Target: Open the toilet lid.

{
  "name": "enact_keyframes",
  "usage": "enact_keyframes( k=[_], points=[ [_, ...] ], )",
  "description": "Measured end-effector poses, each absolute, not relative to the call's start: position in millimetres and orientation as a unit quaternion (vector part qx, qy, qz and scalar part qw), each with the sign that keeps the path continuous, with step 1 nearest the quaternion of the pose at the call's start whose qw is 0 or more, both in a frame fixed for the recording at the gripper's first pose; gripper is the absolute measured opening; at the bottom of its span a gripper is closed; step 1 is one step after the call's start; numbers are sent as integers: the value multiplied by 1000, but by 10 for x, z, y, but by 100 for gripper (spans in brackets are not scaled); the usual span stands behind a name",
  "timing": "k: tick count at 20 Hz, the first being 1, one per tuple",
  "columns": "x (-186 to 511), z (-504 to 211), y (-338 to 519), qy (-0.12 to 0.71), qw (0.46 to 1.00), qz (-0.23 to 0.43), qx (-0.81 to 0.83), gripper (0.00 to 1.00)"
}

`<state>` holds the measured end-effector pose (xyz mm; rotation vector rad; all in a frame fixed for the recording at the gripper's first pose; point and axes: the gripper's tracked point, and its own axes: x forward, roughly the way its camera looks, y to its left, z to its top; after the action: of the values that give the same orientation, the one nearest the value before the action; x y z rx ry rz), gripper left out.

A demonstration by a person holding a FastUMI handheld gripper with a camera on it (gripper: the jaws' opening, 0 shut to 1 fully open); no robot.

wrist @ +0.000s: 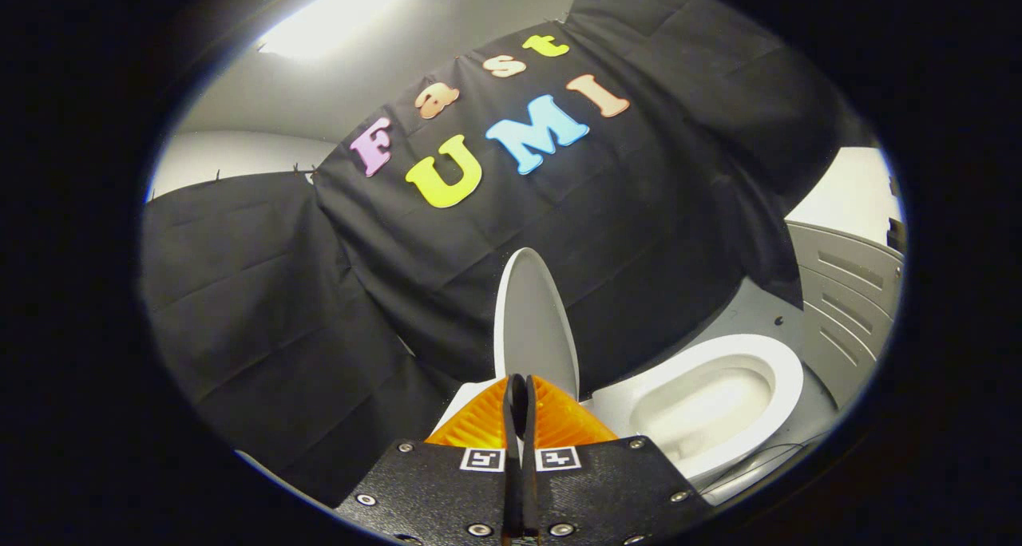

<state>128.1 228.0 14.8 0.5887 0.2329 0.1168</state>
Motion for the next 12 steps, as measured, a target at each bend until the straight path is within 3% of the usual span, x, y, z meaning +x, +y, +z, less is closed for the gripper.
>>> enact_keyframes(
  k=[12],
  points=[
    [1365,218,3141,108,956,106,253,0]
  ],
)
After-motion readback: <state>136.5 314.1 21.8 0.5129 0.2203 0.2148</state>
